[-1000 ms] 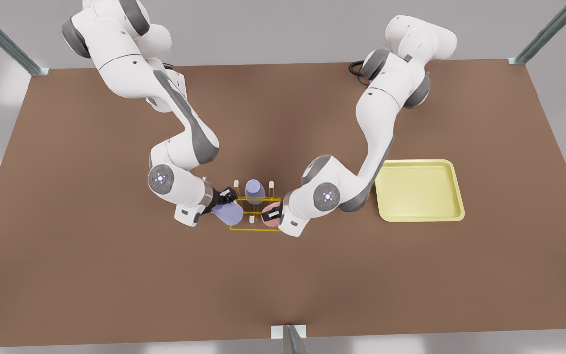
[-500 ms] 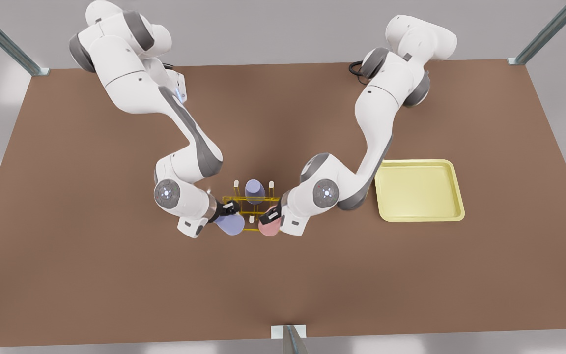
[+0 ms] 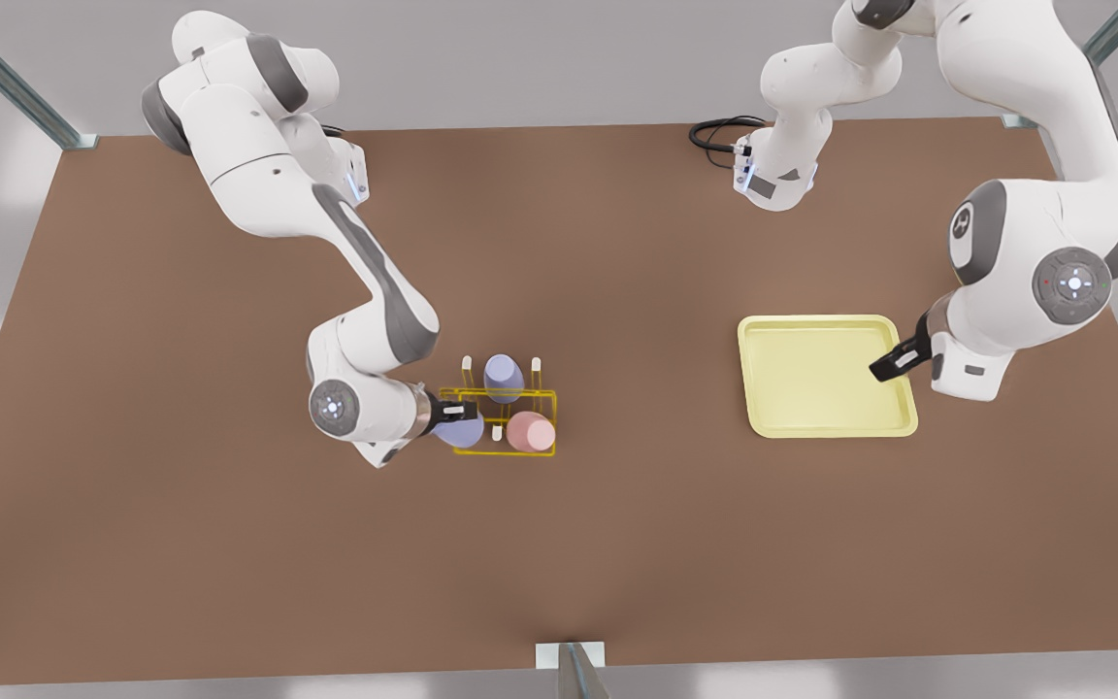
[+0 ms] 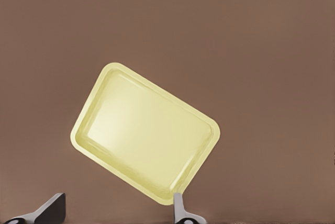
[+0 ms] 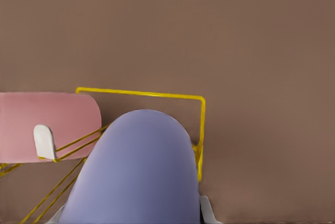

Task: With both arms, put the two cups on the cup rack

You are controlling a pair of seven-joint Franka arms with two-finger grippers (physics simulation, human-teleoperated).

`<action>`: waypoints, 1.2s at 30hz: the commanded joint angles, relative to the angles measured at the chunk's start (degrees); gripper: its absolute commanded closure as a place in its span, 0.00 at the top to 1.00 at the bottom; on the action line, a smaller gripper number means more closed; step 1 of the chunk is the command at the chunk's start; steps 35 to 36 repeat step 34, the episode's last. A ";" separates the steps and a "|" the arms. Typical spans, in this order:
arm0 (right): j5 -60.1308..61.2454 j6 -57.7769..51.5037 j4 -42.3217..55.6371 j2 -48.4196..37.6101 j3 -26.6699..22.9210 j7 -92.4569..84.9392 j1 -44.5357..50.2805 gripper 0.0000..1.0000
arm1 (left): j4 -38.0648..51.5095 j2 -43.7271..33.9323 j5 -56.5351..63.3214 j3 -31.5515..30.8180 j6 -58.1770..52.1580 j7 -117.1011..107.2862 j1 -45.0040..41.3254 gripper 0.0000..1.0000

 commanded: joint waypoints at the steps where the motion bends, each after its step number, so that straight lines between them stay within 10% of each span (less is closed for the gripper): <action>1: 3.92 -5.62 0.07 0.07 -0.02 15.57 -0.07 1.00 | -0.02 -0.01 -1.37 -0.09 0.38 39.97 -0.10 1.00; 15: 5.15 -9.93 13.25 -0.36 -0.55 14.61 -5.86 1.00 | 0.94 -0.10 -4.79 -0.01 -0.24 40.06 0.43 1.00; 20: -22.54 -12.56 13.43 -1.07 -1.25 5.22 -15.26 1.00 | 0.94 0.25 -7.34 -0.01 0.29 39.88 0.43 1.00; 25: -20.52 -21.61 15.98 -4.84 -1.16 -22.39 -29.77 1.00 | 0.94 0.34 -7.08 -0.01 0.38 39.97 0.25 1.00; 36: -19.37 -31.46 13.69 -16.45 -0.11 -22.39 -29.86 1.00 | 0.94 0.78 -7.08 -0.01 0.47 40.06 0.34 1.00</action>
